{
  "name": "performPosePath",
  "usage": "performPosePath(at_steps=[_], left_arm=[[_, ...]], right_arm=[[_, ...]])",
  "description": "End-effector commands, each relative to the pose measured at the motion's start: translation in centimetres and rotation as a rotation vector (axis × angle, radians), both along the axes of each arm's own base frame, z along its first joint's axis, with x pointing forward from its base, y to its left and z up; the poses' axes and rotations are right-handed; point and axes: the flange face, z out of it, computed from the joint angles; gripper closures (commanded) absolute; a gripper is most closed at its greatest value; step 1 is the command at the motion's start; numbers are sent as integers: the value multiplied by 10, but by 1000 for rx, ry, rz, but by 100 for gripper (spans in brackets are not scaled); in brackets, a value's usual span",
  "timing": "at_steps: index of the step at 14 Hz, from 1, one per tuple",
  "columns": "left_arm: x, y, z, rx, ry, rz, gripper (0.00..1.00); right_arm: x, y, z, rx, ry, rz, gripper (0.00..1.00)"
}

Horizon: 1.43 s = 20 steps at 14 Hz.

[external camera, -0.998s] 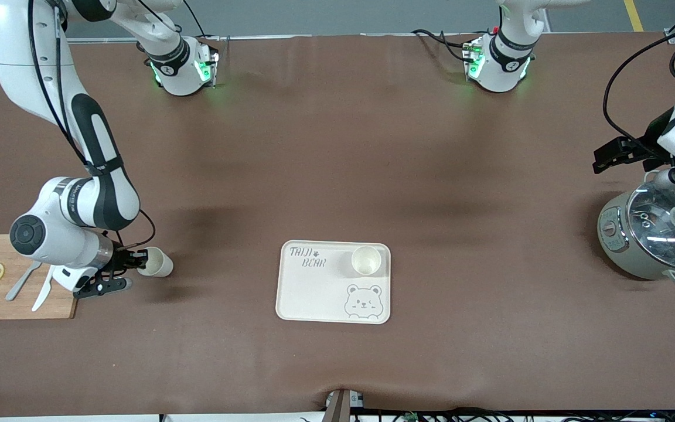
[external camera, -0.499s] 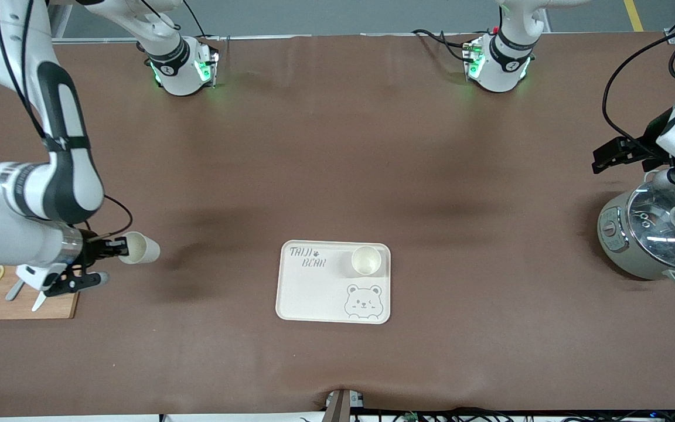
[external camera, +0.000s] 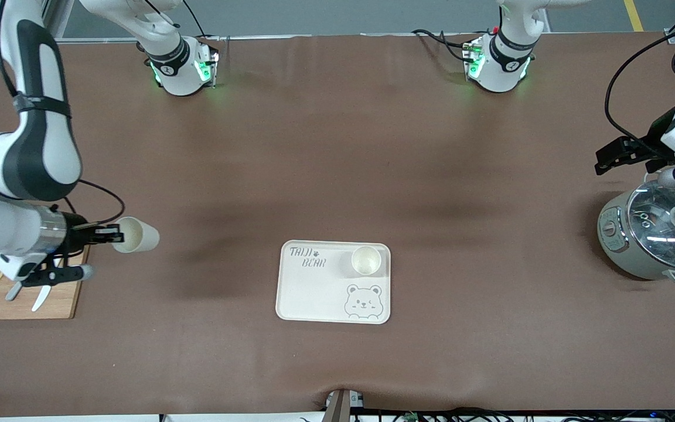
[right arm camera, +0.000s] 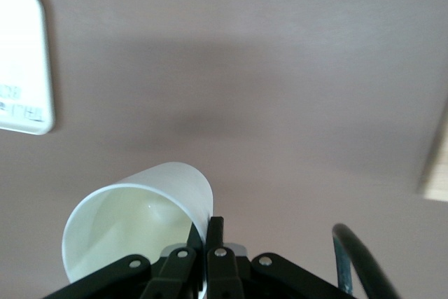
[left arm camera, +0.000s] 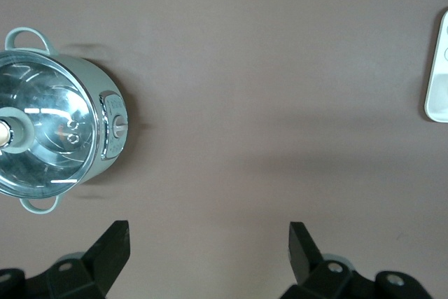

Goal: Place white IKEA cup upright on tray with both arms
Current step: 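Carry the cup with the right gripper over the bear tray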

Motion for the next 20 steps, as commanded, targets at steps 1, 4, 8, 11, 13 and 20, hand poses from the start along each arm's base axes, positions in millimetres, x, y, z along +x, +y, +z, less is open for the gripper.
performPosePath(at_steps=[1,4,8,11,13,20], left_arm=[[0,0,14,6,-32,-5,0],[-1,-2,26,2,-55,-7,0],[-2,-6,39,-14,-79,-7,0],[-3,-13,40,-15,-79,-15,0],[-2,-13,39,-14,-77,-13,0],[-1,-18,36,-14,-71,-24,0]], right_arm=[[-4,52,7,24,11,-79,100],[-5,105,14,7,-35,-174,100],[-14,162,19,-4,-61,-264,100],[-24,218,28,7,-108,-349,100],[-33,263,24,27,-151,-411,100],[-25,304,-43,-19,-196,-447,100]])
